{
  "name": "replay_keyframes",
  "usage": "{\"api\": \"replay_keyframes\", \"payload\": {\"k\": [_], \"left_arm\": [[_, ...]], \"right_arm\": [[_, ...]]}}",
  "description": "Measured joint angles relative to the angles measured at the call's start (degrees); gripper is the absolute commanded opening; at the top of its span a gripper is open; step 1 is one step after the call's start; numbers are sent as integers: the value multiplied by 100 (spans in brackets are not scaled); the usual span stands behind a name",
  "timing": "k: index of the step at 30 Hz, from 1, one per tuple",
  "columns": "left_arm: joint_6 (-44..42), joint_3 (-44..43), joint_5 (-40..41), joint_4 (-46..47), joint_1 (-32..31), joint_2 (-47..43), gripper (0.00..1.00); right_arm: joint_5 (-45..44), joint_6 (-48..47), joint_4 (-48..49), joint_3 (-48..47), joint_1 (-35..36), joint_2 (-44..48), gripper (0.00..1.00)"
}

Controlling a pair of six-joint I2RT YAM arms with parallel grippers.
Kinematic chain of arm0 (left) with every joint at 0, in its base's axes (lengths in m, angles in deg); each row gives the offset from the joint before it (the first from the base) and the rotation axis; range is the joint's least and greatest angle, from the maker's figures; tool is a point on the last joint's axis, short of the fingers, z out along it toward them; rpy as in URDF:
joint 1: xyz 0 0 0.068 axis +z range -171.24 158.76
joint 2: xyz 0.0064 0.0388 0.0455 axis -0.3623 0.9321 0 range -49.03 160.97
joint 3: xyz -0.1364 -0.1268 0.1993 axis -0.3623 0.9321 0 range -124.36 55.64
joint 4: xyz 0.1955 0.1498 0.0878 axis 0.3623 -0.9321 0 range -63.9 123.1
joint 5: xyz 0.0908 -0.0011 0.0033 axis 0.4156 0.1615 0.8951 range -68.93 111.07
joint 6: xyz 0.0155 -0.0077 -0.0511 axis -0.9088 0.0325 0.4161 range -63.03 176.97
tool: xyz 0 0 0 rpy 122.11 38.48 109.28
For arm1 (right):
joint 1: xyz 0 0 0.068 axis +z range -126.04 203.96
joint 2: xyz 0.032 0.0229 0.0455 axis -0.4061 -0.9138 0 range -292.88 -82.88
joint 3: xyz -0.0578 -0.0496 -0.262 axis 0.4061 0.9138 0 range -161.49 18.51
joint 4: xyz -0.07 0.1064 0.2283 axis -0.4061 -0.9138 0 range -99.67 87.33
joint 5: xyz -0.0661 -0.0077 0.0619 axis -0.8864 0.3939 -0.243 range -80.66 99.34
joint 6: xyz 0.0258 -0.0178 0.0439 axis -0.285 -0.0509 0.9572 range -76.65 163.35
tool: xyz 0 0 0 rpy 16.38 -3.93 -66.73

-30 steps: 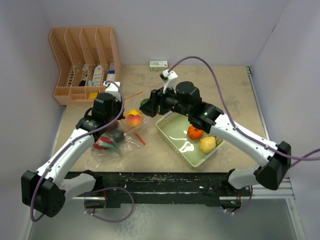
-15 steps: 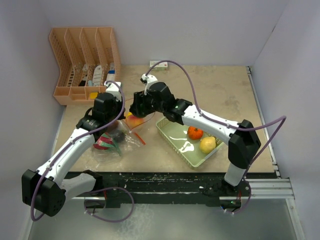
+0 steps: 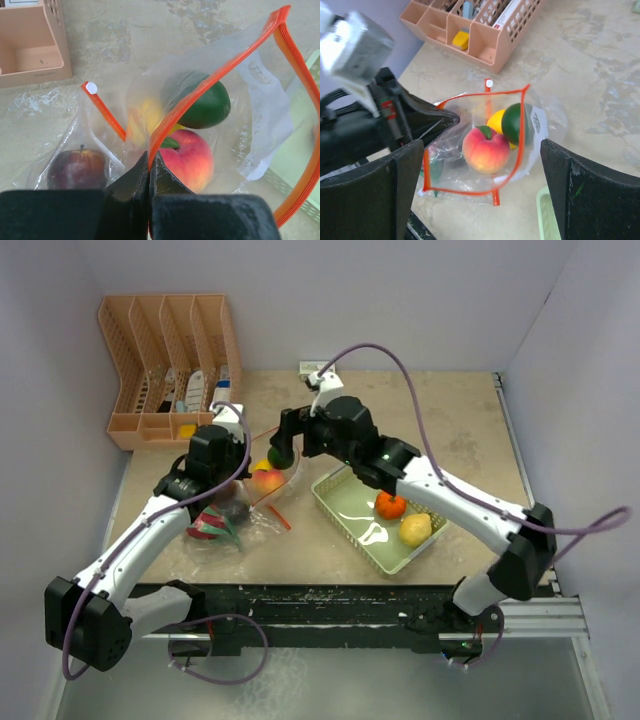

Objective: Place the food in the zip-top bag and seal the zipper
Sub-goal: Place the fake fruit in the zipper food storage bag, then pick up the fake fruit from the bin.

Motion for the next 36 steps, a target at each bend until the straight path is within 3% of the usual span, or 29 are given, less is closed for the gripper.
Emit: {"api": "replay_keyframes", "payload": {"k": [7,8,10,14,21,29,31,36], "left_arm": [[0,0,-11,2,2,42,0],[0,0,-20,2,2,42,0],[0,0,-42,2,2,33,0],[-4,0,-79,2,2,-26,0],[-4,0,-142,2,2,-120,0],[-4,4,-181,0,2,-181,0],[-7,4,-181,-2,2,-216,0],[-7,9,-179,-2,2,-310,0]], "right_arm": [[-879,483,-1049,667,-181,1250,100],[-1027,782,-1604,1108,-562,1213,100],[-1113,1016,-1803,1628,-863,1034,99],[-1447,1456,-2465,2461,-1121,684,99],[-1932,1934,-2750,2583,-1198,505,99],[-2114,2017,-2492,2583,-1309,-415,100],[-2170,2026,-2459,2583,-1322,-533,94],[-2350,2048,-2341,2583,-1329,-584,65]]}}
